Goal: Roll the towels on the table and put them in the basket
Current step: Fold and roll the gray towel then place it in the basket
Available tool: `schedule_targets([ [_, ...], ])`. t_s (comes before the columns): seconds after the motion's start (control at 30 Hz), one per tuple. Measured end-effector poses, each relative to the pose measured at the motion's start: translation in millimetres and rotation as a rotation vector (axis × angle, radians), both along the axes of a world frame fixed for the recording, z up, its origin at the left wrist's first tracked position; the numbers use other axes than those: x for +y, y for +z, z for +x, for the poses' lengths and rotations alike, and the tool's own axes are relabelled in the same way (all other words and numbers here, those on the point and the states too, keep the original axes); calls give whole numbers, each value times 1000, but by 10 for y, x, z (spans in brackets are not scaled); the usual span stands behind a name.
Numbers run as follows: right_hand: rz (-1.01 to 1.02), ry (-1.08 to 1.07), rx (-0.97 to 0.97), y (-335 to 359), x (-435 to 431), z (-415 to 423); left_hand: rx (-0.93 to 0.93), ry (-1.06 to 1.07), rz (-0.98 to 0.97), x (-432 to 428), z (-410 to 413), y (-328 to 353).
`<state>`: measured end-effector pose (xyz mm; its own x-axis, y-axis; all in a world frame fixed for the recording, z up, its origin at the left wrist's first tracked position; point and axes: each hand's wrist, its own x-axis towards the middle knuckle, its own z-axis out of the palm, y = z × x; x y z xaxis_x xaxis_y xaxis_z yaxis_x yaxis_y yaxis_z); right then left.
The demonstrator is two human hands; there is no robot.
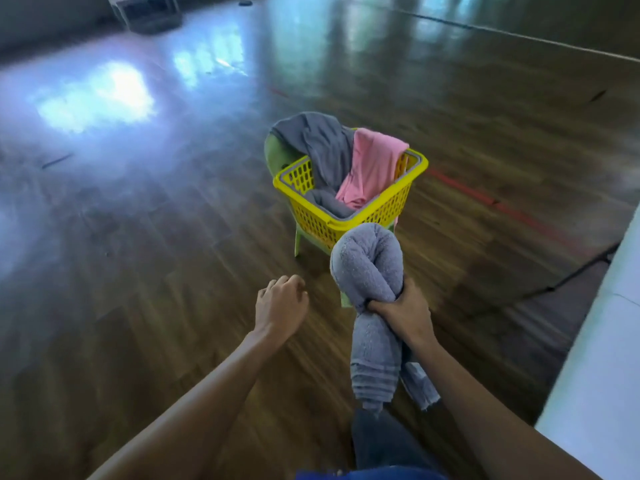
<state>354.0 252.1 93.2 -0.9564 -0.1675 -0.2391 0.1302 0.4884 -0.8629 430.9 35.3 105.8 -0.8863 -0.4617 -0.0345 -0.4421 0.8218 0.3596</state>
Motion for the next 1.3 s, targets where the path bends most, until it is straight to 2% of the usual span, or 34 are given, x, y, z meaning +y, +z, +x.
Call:
schedule_targets([
  [0.43,-26,-112,21,7,-1383,-2241,-29,-131,-7,-1507,-2496,-84],
  [0.6,47,-144,-12,-4,-1833,-3009,-84,-197,15,-2024,-3240,-158],
  [0.87,258,-138,34,-343,-2643,-4175,-150,-331,40,-2867,-4443,-631],
  [1.03,517,-10,27,-675,-3014,-4651,-173,-363,45,-3248,-4900,-1000],
  [1.17,764,204,-17,-1123,-3132,-4725,-201,-353,95,-3361,-5079,-1314],
  [1.3,839,436,77,-1573,-3147,-4519,-226,-410,140,-3362,-5149,-1586],
])
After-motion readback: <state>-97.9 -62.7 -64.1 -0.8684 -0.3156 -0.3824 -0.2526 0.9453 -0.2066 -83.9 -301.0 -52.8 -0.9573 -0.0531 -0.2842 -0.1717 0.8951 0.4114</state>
